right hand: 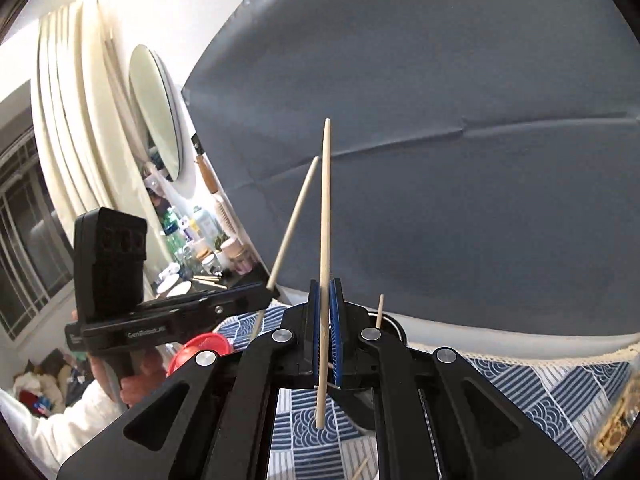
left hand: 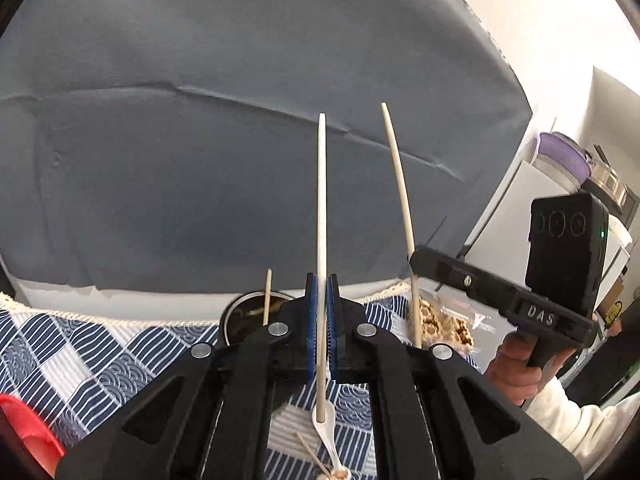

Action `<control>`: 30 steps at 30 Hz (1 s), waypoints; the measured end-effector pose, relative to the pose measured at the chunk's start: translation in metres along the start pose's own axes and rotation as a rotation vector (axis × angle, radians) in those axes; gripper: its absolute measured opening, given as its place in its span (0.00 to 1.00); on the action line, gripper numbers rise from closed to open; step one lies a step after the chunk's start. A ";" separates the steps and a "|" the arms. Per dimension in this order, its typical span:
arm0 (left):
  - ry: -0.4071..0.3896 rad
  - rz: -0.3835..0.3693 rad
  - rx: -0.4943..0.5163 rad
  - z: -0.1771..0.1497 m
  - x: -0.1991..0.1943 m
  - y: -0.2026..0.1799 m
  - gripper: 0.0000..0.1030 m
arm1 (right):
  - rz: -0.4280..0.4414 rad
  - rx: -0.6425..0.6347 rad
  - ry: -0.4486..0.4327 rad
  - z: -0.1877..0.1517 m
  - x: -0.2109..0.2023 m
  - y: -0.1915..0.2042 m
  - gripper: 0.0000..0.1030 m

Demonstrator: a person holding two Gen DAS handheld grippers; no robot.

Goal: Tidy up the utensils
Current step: 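Lower both chopsticks into the black cup and open both tools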

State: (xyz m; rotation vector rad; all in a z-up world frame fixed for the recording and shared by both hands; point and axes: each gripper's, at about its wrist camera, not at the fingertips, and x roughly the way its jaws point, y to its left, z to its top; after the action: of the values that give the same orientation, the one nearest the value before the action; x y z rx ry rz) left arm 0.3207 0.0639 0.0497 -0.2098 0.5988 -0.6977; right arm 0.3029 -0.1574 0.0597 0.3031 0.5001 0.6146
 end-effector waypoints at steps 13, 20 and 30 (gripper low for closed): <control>-0.038 -0.069 -0.029 0.002 0.046 0.041 0.05 | 0.029 0.047 -0.002 -0.010 0.057 -0.035 0.05; -0.023 -0.083 -0.008 -0.006 0.066 0.050 0.05 | 0.002 0.062 0.043 -0.022 0.077 -0.045 0.05; 0.035 -0.061 0.009 -0.014 0.059 0.046 0.05 | -0.034 0.070 0.082 -0.036 0.084 -0.038 0.05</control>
State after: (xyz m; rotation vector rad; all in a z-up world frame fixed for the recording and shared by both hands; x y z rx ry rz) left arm 0.3731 0.0607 -0.0052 -0.2086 0.6241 -0.7642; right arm 0.3613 -0.1312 -0.0157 0.3364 0.6058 0.5790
